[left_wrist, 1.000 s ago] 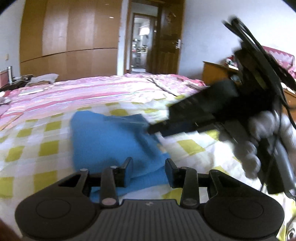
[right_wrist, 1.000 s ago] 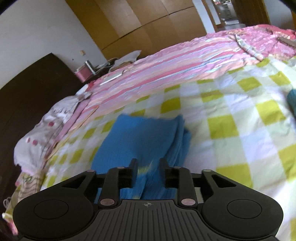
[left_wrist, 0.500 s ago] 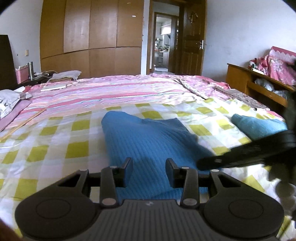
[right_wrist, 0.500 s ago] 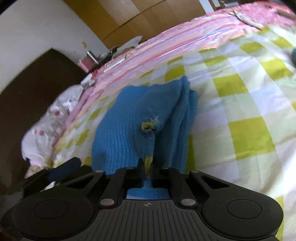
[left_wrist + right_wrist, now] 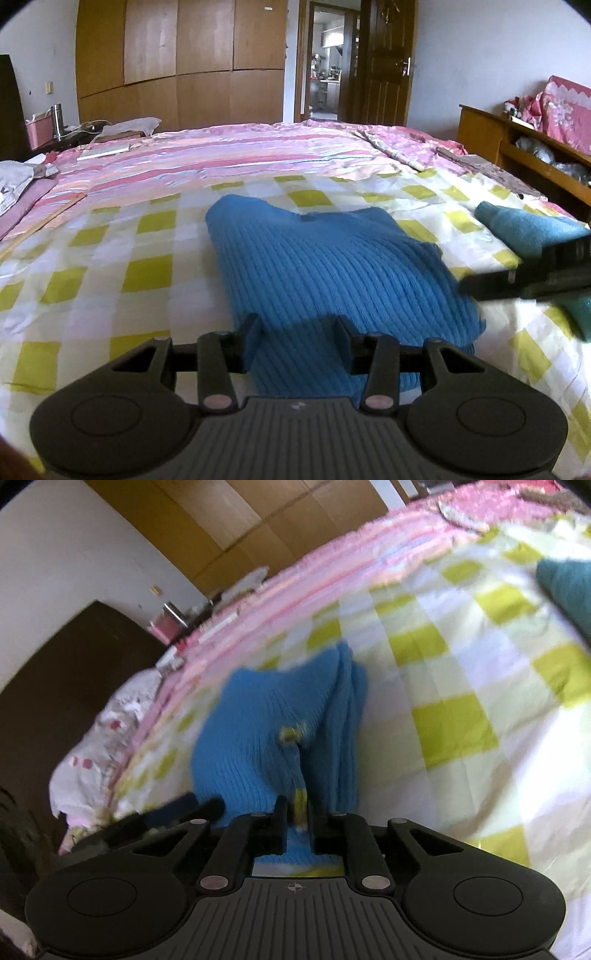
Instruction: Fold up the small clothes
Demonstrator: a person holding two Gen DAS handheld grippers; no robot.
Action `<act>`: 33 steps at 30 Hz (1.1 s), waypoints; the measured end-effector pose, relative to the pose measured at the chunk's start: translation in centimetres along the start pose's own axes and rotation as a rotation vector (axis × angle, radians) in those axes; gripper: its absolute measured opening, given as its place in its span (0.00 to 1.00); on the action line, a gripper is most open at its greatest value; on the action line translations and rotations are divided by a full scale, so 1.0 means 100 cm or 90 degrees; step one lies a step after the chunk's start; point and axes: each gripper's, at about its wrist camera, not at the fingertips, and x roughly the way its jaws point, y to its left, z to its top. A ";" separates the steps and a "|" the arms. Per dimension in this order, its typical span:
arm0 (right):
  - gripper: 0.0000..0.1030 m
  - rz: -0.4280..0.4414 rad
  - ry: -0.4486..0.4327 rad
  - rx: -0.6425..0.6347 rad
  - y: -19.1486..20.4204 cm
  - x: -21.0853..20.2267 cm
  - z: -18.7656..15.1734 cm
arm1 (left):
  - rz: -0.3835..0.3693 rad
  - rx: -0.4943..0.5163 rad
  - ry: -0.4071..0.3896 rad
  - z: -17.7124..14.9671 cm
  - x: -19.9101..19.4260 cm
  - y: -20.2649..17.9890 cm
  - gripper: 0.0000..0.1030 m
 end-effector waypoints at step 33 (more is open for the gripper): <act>0.18 -0.070 -0.059 0.050 -0.022 0.036 0.020 | -0.011 -0.057 0.007 0.009 0.026 0.016 0.62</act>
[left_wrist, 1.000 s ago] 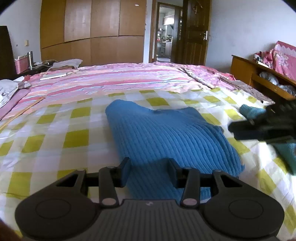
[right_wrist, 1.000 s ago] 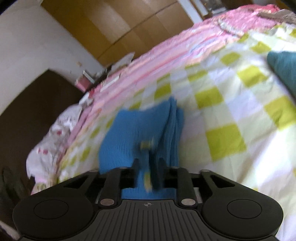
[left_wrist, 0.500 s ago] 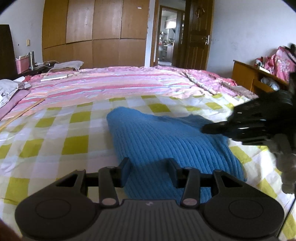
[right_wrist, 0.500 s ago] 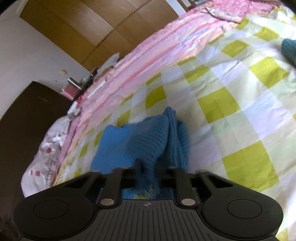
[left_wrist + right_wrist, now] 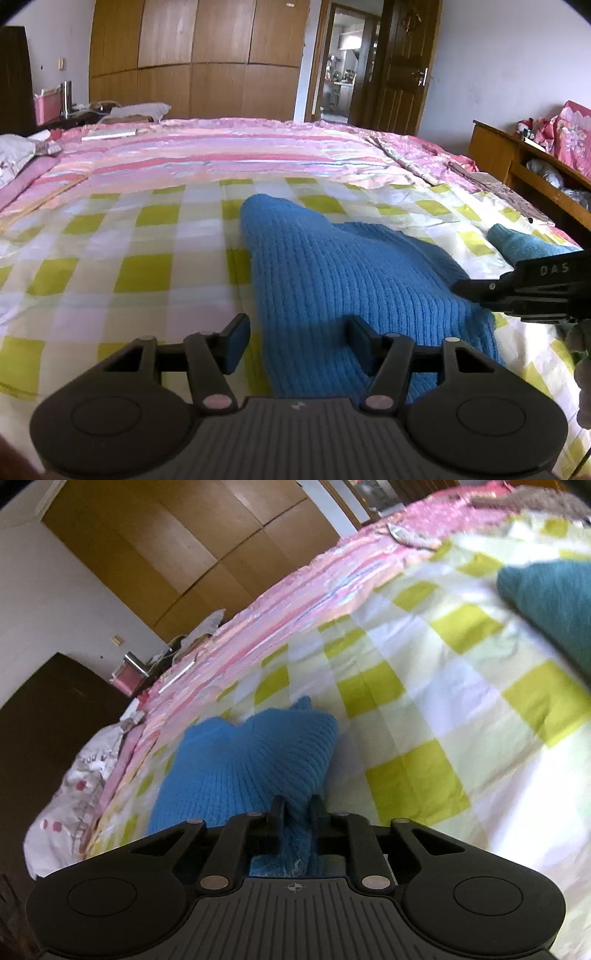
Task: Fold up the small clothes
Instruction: 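Fold the held side edge across the sweater with the right tool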
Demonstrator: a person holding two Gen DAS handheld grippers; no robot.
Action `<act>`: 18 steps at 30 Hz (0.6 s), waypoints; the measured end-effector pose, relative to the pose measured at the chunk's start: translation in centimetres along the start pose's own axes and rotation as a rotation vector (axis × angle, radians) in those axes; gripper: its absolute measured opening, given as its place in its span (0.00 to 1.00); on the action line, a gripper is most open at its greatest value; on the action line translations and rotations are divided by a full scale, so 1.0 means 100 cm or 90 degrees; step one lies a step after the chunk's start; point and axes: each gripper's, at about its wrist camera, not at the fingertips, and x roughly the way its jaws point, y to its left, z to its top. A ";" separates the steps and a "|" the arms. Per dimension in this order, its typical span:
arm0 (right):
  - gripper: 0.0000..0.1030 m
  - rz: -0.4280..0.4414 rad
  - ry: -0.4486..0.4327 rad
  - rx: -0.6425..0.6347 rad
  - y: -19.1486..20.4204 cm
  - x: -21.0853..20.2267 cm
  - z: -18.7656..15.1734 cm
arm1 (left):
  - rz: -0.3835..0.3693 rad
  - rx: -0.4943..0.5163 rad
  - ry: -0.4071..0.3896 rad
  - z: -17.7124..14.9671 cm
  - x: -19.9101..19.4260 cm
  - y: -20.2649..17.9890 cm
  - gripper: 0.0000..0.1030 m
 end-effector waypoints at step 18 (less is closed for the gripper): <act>0.56 -0.001 0.051 -0.003 0.005 0.031 0.000 | -0.051 -0.059 0.023 0.006 0.021 0.015 0.72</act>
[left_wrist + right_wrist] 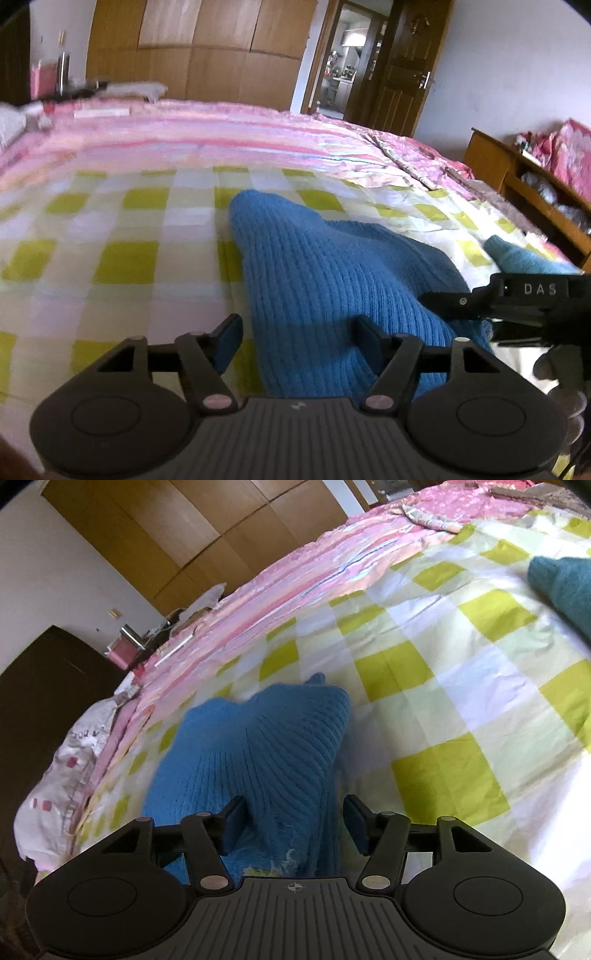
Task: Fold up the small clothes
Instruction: 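Fold the held side edge across the sweater with the right tool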
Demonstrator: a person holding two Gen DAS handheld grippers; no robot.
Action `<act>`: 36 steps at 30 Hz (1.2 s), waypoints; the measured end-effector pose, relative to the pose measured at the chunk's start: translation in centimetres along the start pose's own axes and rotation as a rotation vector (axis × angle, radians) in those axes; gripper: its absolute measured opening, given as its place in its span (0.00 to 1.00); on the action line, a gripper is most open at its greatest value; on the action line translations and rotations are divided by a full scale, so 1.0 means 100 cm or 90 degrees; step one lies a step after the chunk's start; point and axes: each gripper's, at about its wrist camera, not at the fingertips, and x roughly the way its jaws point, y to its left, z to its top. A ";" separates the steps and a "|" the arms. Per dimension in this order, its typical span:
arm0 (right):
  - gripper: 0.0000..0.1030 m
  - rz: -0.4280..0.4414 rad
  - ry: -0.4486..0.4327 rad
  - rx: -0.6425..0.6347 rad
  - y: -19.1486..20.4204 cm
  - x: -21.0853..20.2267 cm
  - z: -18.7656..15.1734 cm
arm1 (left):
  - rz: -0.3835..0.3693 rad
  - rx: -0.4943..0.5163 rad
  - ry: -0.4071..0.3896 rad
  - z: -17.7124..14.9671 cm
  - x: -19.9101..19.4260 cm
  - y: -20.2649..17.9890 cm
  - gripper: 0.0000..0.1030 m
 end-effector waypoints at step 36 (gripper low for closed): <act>0.32 -0.046 -0.073 -0.163 0.064 -0.093 -0.054 | 0.035 0.063 -0.048 -0.021 -0.084 -0.015 0.52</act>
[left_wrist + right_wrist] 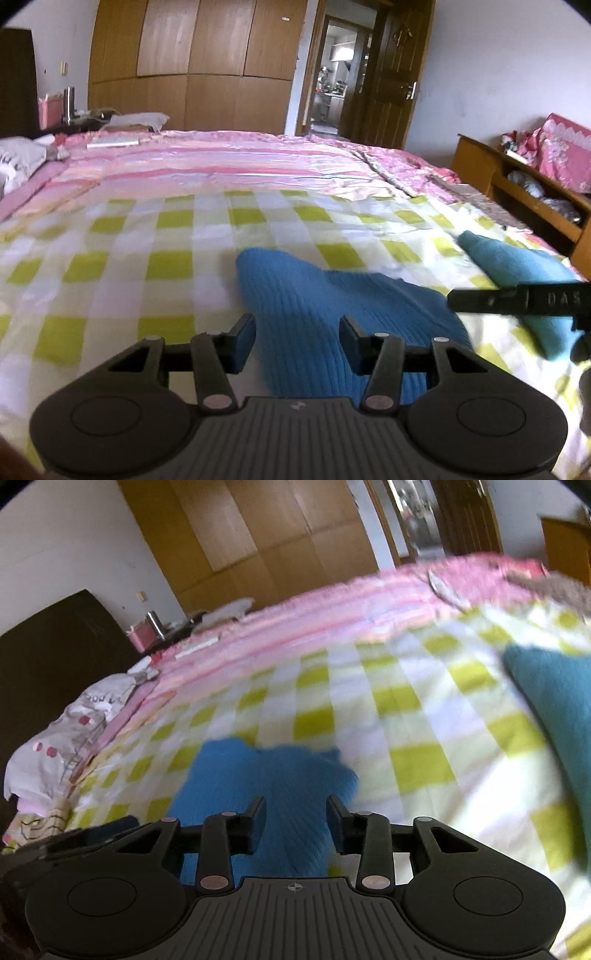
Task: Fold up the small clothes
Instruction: 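Fold the held side edge across the sweater with the right tool, then lay the side flat on the sweater and open the right tool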
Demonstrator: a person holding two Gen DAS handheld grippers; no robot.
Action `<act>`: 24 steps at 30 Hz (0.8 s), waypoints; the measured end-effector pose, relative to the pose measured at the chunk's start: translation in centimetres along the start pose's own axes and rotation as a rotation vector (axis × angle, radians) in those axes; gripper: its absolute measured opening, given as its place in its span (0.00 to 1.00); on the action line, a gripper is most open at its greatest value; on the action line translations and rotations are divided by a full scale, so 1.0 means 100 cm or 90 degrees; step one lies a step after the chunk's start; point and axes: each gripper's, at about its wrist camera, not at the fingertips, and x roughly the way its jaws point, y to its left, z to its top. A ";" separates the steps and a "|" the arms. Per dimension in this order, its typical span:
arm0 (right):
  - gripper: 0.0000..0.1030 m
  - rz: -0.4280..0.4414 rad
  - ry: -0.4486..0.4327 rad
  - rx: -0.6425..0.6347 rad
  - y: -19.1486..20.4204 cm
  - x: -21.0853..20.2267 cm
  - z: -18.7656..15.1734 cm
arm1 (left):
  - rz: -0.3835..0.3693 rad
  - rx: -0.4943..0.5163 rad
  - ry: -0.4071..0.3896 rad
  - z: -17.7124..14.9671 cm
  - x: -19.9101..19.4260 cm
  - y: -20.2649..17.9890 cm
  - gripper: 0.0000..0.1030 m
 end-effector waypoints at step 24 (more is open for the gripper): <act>0.17 -0.039 0.023 -0.047 0.018 0.035 -0.006 | 0.073 0.023 0.038 0.000 0.021 -0.015 0.53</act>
